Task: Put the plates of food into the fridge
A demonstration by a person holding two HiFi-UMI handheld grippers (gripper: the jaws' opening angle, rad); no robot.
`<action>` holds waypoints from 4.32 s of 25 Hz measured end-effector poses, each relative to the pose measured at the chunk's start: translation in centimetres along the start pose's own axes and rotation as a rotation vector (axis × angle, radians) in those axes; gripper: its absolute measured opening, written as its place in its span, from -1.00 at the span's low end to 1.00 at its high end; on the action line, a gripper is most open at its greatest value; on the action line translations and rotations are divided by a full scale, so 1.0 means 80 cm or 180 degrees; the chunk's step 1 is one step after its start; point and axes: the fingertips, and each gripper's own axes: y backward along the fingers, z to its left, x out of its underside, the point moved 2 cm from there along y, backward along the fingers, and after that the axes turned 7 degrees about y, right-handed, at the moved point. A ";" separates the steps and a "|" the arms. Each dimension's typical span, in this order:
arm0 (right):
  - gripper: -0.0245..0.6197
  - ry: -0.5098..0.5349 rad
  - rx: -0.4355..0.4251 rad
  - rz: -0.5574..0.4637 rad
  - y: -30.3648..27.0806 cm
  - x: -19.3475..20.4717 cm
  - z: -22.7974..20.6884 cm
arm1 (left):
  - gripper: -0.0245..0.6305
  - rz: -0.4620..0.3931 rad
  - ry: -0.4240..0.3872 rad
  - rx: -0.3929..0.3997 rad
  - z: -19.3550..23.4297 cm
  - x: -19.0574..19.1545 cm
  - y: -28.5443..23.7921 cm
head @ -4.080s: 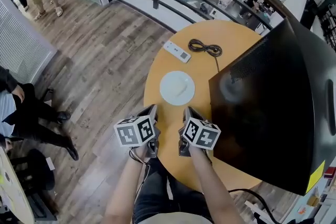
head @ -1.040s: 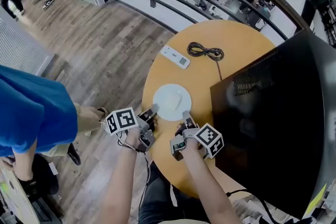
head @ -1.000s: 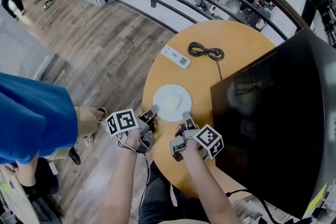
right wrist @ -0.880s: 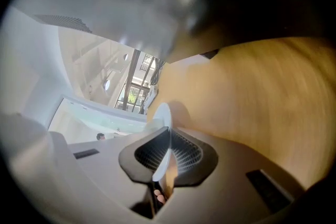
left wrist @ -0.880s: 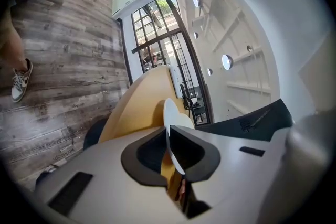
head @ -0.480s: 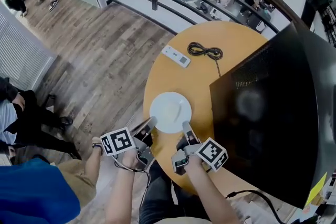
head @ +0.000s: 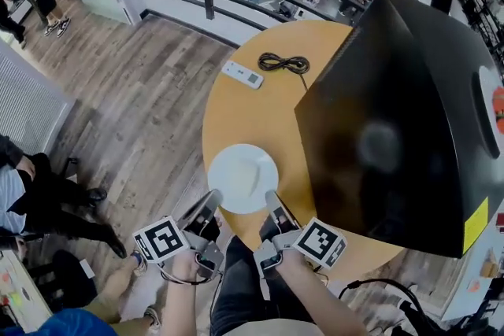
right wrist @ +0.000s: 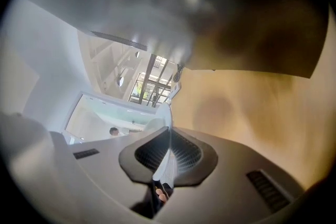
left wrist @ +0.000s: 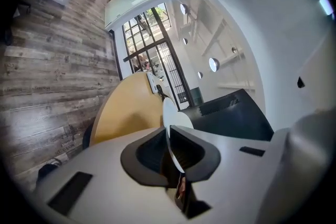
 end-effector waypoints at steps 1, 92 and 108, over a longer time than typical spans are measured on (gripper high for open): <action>-0.84 -0.0025 -0.0002 -0.0014 0.010 0.004 0.001 | -0.85 0.0018 0.0003 -0.0032 -0.002 0.006 0.007; -0.86 -0.0337 -0.0856 -0.0327 0.425 -0.401 -0.166 | -0.83 -0.0559 -0.0192 0.0405 -0.312 0.478 -0.218; -0.86 -0.0625 -0.0863 -0.0782 0.369 -0.450 -0.167 | -0.83 -0.0792 0.0045 0.0392 -0.313 0.433 -0.278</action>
